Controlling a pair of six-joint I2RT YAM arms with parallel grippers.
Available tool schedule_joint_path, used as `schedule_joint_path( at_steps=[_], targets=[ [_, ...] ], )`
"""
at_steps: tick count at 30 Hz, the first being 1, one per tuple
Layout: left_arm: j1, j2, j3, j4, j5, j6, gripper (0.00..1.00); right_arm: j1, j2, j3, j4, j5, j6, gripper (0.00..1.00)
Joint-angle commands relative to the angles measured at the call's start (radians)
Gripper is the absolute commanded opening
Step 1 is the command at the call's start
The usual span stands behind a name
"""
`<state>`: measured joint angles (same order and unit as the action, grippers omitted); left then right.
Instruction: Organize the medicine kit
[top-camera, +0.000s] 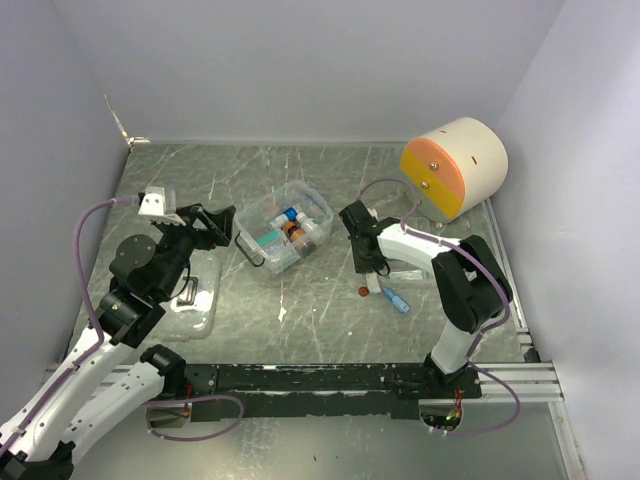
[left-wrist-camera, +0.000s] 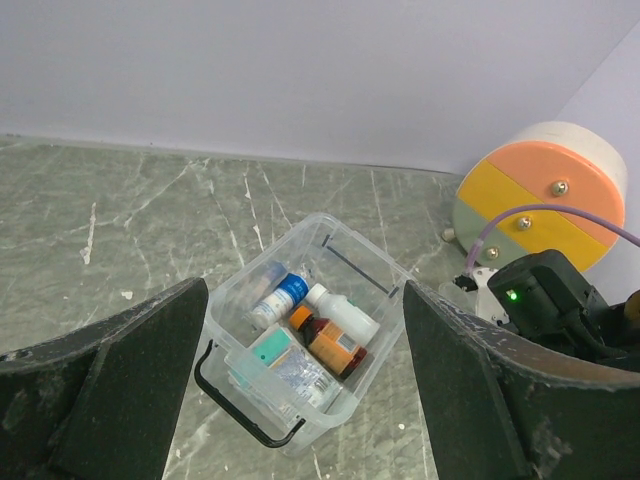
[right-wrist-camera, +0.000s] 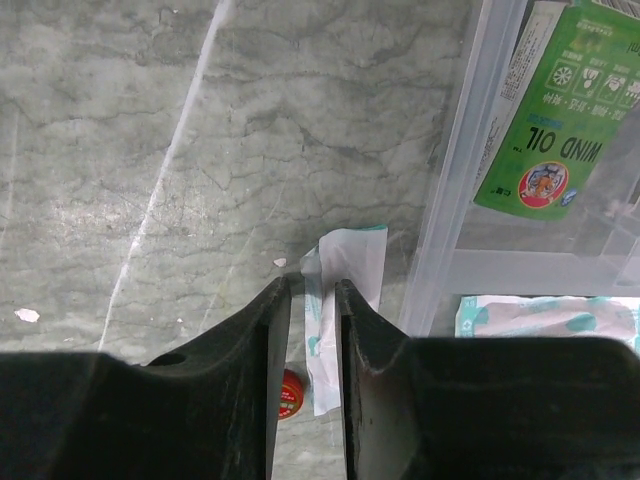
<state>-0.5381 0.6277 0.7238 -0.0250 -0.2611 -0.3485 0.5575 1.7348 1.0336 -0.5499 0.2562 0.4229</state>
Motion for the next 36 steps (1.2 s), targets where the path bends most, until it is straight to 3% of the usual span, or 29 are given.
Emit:
schedule_joint_path(
  at_steps=[1, 13, 36],
  targets=[
    [0.008, -0.002, -0.004, 0.043, 0.004, -0.004, 0.9, -0.015, 0.028, -0.019, 0.018, -0.022, -0.004, 0.25],
    [0.007, -0.002, -0.003, 0.038, -0.007, -0.004, 0.91, -0.016, 0.013, -0.05, 0.058, -0.005, -0.002, 0.0],
    [0.008, -0.012, -0.003, 0.035, 0.001, -0.01, 0.91, -0.017, -0.387, -0.113, 0.156, 0.064, 0.12, 0.0]
  ],
)
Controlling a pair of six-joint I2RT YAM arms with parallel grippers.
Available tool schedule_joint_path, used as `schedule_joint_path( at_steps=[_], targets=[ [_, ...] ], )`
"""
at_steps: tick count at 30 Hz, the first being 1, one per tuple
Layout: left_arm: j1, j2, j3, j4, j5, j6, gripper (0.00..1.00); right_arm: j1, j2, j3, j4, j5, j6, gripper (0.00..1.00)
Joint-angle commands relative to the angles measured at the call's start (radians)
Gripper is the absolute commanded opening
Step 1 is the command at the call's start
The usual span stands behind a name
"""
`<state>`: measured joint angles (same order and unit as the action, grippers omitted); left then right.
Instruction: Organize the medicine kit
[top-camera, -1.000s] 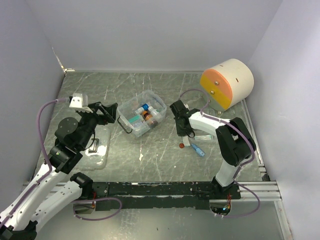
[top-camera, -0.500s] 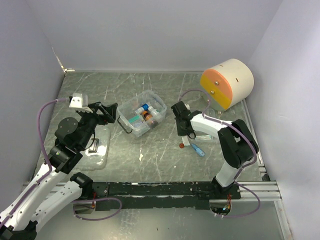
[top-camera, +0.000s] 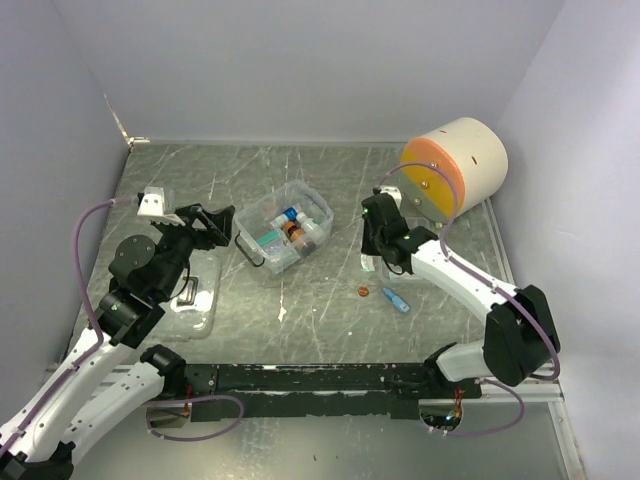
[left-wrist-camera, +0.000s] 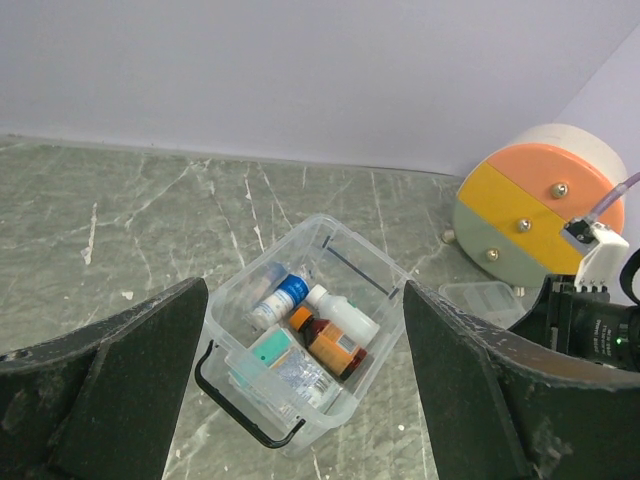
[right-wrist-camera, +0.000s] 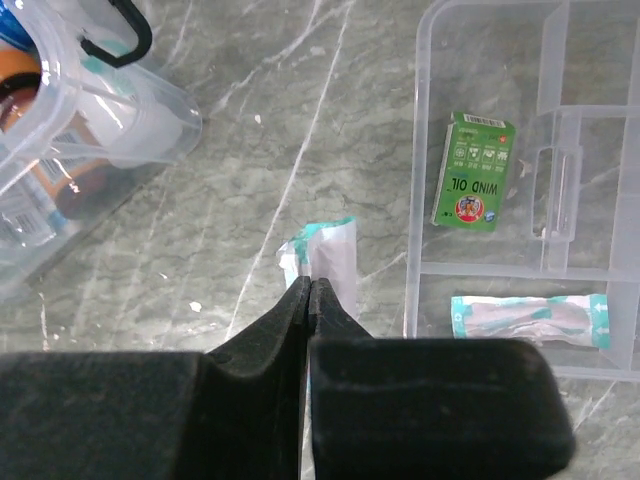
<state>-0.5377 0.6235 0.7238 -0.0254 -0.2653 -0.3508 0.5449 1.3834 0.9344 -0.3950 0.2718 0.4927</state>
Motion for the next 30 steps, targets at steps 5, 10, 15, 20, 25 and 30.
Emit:
schedule_joint_path(
  at_steps=[5, 10, 15, 20, 25, 30],
  targets=[
    [0.007, 0.004, 0.004, 0.034, 0.031, -0.008, 0.91, -0.005, -0.105, -0.021, -0.049, 0.125, 0.185, 0.0],
    [0.007, -0.001, 0.004, 0.034, 0.035, -0.01, 0.91, -0.028, -0.189, -0.057, -0.085, 0.233, 0.303, 0.0],
    [0.007, -0.008, 0.006, 0.028, 0.034, -0.011, 0.91, -0.132, -0.247, -0.088, -0.194, 0.3, 0.469, 0.0],
    [0.008, -0.01, 0.006, 0.026, 0.035, -0.015, 0.91, -0.234, -0.308, -0.156, -0.182, 0.254, 0.596, 0.0],
    [0.006, -0.006, 0.009, 0.025, 0.043, -0.019, 0.91, -0.236, -0.317, -0.183, -0.204, 0.271, 0.788, 0.0],
    [0.005, -0.009, 0.009, 0.021, 0.038, -0.02, 0.91, -0.235, -0.311, -0.22, -0.184, 0.266, 0.937, 0.0]
  ],
)
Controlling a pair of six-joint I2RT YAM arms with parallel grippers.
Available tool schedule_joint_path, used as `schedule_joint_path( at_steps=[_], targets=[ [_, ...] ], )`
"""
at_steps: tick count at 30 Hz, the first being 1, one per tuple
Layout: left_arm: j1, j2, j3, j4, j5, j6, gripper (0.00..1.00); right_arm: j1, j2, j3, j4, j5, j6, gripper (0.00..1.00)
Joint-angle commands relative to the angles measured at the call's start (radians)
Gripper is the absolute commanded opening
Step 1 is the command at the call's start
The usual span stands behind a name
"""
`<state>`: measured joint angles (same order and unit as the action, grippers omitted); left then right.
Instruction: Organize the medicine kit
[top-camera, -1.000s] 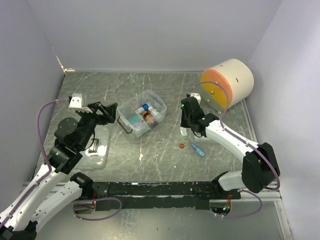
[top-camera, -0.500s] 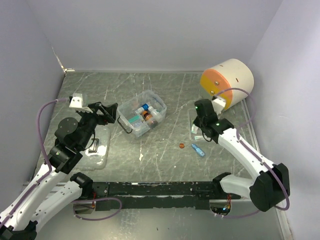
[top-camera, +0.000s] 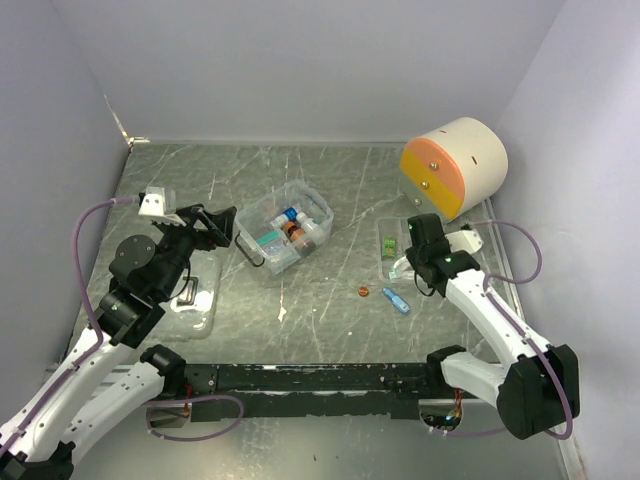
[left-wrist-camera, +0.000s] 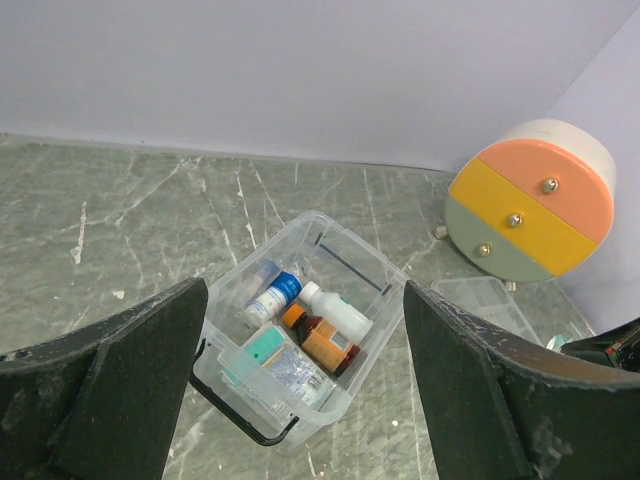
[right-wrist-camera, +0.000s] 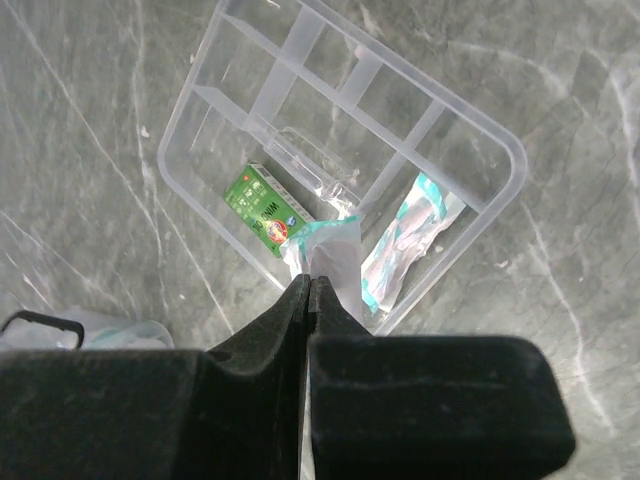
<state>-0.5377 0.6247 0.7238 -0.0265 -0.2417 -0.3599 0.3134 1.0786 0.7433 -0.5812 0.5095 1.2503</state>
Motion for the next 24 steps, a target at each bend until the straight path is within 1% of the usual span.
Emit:
schedule_joint_path(
  at_steps=[1, 4, 11, 15, 24],
  targets=[
    [0.006, -0.012, 0.009, 0.024, 0.013, -0.011, 0.91, -0.004, -0.006, -0.039, 0.013, 0.025, 0.203, 0.0],
    [0.006, -0.013, 0.008, 0.023, 0.012, -0.011, 0.91, -0.004, 0.004, -0.063, 0.041, 0.011, 0.268, 0.0],
    [0.006, -0.005, 0.011, 0.022, 0.016, -0.013, 0.91, -0.004, 0.09, -0.086, 0.077, -0.011, 0.378, 0.0],
    [0.006, -0.007, 0.01, 0.021, 0.011, -0.013, 0.91, -0.007, 0.117, -0.118, 0.135, -0.012, 0.398, 0.0],
    [0.005, 0.006, 0.016, 0.014, 0.012, -0.011, 0.91, -0.019, 0.192, -0.139, 0.127, -0.016, 0.46, 0.0]
  ],
)
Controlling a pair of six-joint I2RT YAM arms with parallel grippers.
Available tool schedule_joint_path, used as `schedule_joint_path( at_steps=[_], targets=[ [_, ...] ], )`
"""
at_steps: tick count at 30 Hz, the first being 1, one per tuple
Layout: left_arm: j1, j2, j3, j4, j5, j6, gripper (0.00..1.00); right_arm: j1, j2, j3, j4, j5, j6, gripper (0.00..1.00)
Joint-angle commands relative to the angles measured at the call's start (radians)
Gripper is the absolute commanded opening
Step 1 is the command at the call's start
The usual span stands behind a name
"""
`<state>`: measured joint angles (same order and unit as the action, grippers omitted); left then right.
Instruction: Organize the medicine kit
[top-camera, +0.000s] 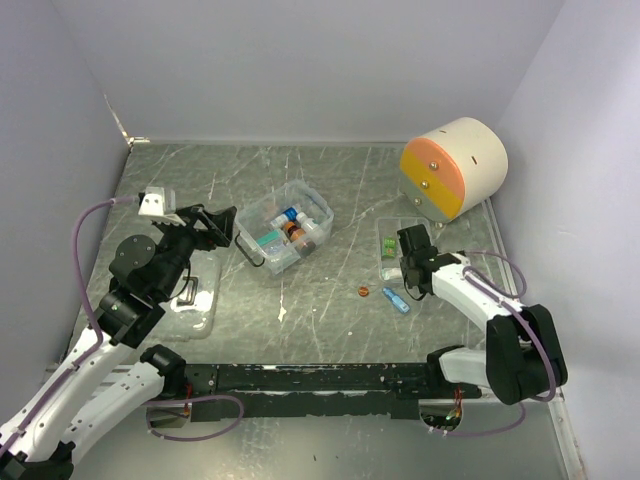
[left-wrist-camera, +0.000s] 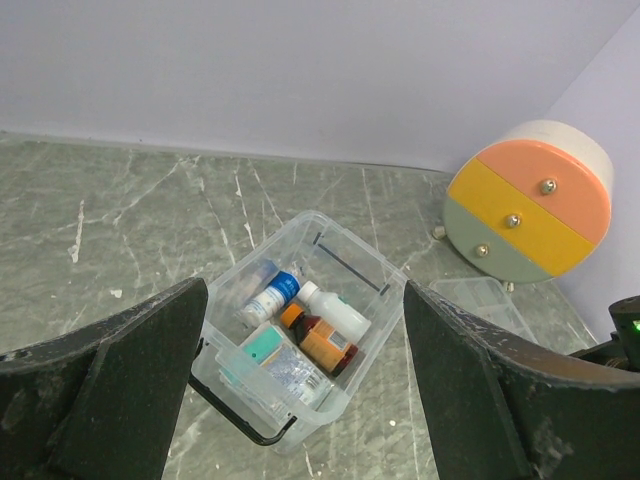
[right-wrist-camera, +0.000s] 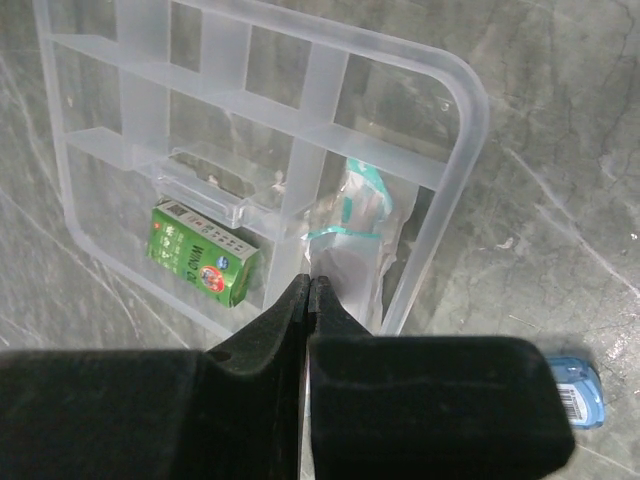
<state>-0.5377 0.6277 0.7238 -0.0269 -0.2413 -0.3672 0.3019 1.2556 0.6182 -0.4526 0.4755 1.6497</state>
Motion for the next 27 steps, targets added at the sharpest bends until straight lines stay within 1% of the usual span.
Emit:
schedule_joint_path(
  at_steps=[1, 4, 15, 21, 27],
  targets=[
    [0.006, 0.003, 0.014, 0.016, 0.011, -0.004, 0.91, -0.009, 0.02, -0.011, -0.016, 0.027, 0.069, 0.0],
    [0.007, -0.002, 0.011, 0.019, 0.01, -0.004, 0.91, -0.01, 0.032, 0.007, -0.05, 0.059, 0.078, 0.0],
    [0.006, 0.004, 0.011, 0.019, 0.01, -0.004, 0.91, -0.012, 0.039, 0.022, -0.065, 0.12, 0.087, 0.0],
    [0.005, 0.004, 0.012, 0.018, 0.014, -0.006, 0.91, -0.012, 0.051, 0.013, -0.019, 0.113, 0.067, 0.0],
    [0.006, 0.001, 0.012, 0.018, 0.01, -0.004, 0.91, -0.013, 0.061, 0.019, -0.04, 0.112, 0.066, 0.0]
  ],
)
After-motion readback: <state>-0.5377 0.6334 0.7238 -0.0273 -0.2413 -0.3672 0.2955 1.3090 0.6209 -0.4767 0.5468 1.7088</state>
